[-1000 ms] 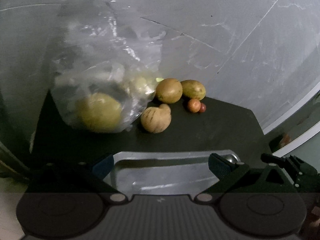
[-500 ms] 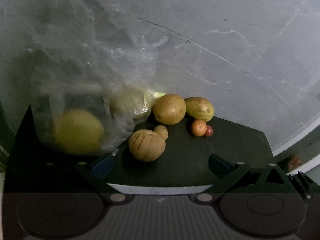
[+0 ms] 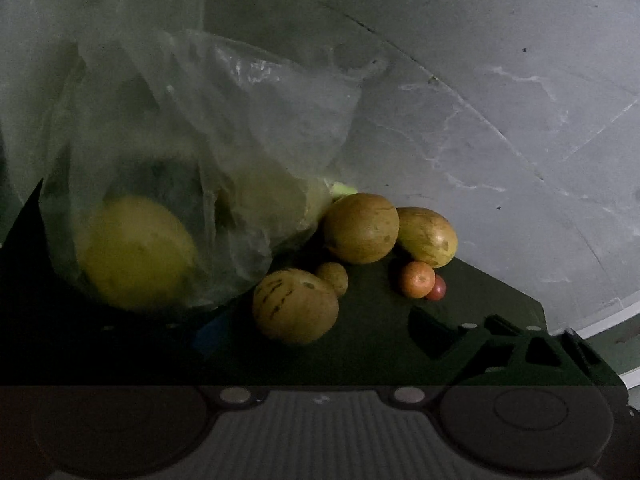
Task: Organize fruits
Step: 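Grasp a small tan fruit with the right gripper while the left grasps a spotted brown fruit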
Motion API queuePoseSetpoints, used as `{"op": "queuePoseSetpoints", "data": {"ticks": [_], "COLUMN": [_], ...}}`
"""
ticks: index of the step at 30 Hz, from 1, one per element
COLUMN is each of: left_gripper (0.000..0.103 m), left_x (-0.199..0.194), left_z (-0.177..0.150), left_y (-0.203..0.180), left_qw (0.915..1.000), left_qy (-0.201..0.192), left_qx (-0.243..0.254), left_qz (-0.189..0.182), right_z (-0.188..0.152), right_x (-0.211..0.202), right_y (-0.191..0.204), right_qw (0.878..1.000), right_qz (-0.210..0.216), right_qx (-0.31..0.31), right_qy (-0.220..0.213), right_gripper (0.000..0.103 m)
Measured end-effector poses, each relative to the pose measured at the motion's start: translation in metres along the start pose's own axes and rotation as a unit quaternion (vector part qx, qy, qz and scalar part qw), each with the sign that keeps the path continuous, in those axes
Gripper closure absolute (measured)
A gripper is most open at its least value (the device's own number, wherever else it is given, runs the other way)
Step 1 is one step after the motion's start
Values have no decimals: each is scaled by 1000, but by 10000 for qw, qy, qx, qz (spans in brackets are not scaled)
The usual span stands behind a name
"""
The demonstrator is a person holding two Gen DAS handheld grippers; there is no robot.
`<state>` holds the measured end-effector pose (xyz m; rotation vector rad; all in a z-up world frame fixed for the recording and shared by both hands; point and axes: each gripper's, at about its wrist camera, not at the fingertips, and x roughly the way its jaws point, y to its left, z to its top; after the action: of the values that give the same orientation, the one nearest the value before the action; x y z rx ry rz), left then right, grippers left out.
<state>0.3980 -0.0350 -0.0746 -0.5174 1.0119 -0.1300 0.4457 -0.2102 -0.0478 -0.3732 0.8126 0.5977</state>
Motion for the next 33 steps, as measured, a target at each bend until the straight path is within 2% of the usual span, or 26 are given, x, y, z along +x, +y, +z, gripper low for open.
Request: {"op": "queuePoseSetpoints", "data": {"ticks": [3, 8, 15, 23, 25, 30, 33], "left_gripper": [14, 22, 36, 39, 39, 39, 38], "left_x": [1, 4, 7, 10, 10, 12, 13], "left_z": [0, -1, 1, 2, 2, 3, 5], "left_y": [-1, -3, 4, 15, 16, 18, 21], "left_qw": [10000, 9997, 9976, 9941, 9939, 9916, 9880], "left_qy": [-8, -35, -50, -21, -38, -108, -160], "left_qx": [-55, -183, -604, -1015, -1037, -1236, -1494], "left_qz": [14, 150, 320, 378, 381, 367, 351], "right_z": [1, 3, 4, 8, 7, 3, 2], "right_x": [5, 14, 28, 40, 41, 39, 42], "right_y": [3, 2, -6, -14, -16, -15, -17], "right_qw": [9999, 9997, 9989, 9976, 9972, 9971, 9971], "right_qz": [92, 243, 424, 522, 578, 609, 616], "right_qx": [-73, -13, 178, 434, 458, 422, 424], "right_qy": [1, -11, 69, 128, 130, 149, 158], "right_gripper": [40, 40, 41, 56, 63, 71, 72]}}
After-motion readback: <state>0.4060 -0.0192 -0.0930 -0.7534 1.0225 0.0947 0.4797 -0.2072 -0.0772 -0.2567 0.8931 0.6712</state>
